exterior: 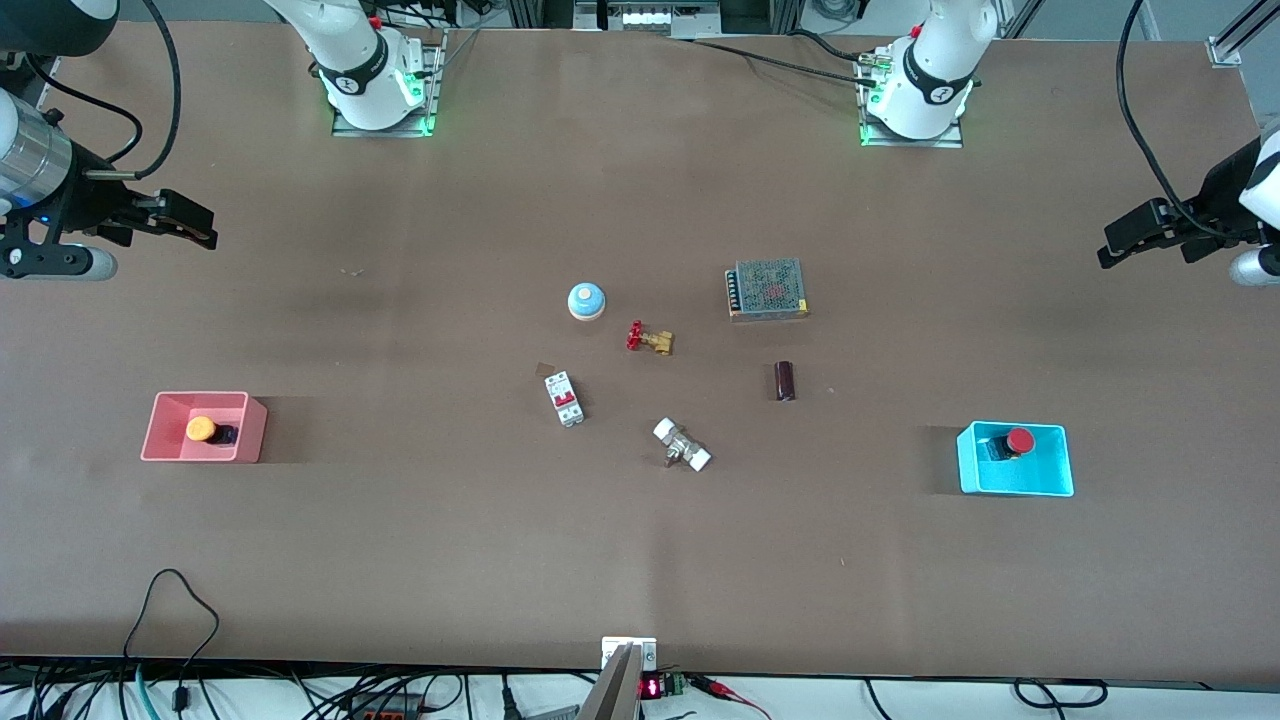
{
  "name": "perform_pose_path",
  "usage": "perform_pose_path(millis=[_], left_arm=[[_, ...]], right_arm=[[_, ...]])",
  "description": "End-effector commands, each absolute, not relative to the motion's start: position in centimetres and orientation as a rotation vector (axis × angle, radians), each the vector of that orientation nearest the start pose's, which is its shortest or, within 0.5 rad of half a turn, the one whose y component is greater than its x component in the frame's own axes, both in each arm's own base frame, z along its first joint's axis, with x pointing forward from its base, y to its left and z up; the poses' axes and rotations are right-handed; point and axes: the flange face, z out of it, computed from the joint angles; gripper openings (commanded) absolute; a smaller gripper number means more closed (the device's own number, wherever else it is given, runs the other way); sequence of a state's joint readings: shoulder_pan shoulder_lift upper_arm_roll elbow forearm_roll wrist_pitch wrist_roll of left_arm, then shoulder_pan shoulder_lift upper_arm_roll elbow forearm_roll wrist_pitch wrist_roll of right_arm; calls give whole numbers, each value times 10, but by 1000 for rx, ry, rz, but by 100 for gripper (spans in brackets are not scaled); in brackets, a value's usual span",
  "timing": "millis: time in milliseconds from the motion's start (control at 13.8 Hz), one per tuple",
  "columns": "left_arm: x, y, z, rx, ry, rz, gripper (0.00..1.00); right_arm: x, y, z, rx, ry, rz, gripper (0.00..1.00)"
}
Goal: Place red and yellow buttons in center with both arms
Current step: 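Lower both grippers toward the red and yellow buttons in their boxes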
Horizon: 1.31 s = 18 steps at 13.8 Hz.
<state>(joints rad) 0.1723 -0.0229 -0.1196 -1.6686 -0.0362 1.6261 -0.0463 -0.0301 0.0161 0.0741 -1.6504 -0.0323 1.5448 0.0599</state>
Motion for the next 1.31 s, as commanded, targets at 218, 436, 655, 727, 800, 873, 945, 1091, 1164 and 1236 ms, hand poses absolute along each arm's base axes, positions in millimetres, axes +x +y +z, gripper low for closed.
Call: perform_pose_path(millis=[218,436,655,727,800,873,945,1091,1164,1236], left_arm=[[545,24,596,-3164,-132,29,100],[572,32,562,-3169,-144,38,100],[599,32,505,-3177,-144,83,100],[609,37,484,-3182,-156,129,100],[615,42,468,-3188,-163,153,100],[623,45,448,-3187,-169,162,100],[630,46,437,-3190,-174,131,100],[643,47,405,-3197,-177,118,100],[652,50,383,-3198,-185,90,100],[658,58,365,-3187,-191,60,100]], right_arm=[[550,20,576,-3165,20,200,100],[550,17,573,-3164,25,217,100],[561,15,554,-3173,18,246,100],[565,12,549,-3169,22,246,100],[571,9,541,-3169,31,241,100],[576,6,535,-3170,37,227,100],[584,5,525,-3171,28,210,100],[599,-3,500,-3168,-17,201,100],[606,-11,489,-3165,-33,189,100],[613,-21,477,-3164,-50,168,100]])
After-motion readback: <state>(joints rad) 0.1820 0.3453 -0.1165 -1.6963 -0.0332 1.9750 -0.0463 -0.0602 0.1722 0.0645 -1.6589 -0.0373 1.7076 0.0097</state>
